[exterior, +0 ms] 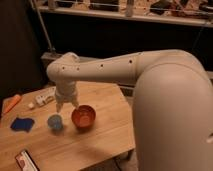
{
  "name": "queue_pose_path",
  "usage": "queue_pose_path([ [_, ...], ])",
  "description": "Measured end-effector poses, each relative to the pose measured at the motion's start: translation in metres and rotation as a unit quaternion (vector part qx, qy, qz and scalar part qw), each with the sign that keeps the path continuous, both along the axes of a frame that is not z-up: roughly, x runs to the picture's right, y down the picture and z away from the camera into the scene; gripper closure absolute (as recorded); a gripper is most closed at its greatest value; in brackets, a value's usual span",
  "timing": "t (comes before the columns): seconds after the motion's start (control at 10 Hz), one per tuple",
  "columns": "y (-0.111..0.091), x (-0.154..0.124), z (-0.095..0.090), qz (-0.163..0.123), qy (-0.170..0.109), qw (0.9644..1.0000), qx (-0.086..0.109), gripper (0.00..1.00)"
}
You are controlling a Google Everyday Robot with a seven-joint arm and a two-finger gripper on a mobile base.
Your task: Place the ceramic cup in the ceramic bowl
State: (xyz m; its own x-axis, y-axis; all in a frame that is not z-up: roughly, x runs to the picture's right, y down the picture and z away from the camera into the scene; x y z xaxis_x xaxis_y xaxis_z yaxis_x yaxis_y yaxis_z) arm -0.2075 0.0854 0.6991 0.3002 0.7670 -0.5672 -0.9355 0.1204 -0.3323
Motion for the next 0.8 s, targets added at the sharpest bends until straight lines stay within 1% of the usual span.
queue_pose_path([
  [0.1, 0.005, -0.018, -0.004, -0.023, -0.014, 0.9997, 0.002, 0.35],
  [0.3, 0.019, -0.052, -0.012, -0.061, -0.04, 0.9974, 0.003, 0.35],
  [0.5, 0.033, -0.079, -0.018, -0.093, -0.062, 0.9938, 0.001, 0.35],
  [0.6, 0.039, -0.094, -0.017, -0.109, -0.076, 0.9912, 0.004, 0.35],
  [0.7, 0.045, -0.108, -0.014, -0.122, -0.092, 0.9883, 0.01, 0.35],
  [0.8, 0.048, -0.115, -0.009, -0.13, -0.099, 0.9864, 0.014, 0.35],
])
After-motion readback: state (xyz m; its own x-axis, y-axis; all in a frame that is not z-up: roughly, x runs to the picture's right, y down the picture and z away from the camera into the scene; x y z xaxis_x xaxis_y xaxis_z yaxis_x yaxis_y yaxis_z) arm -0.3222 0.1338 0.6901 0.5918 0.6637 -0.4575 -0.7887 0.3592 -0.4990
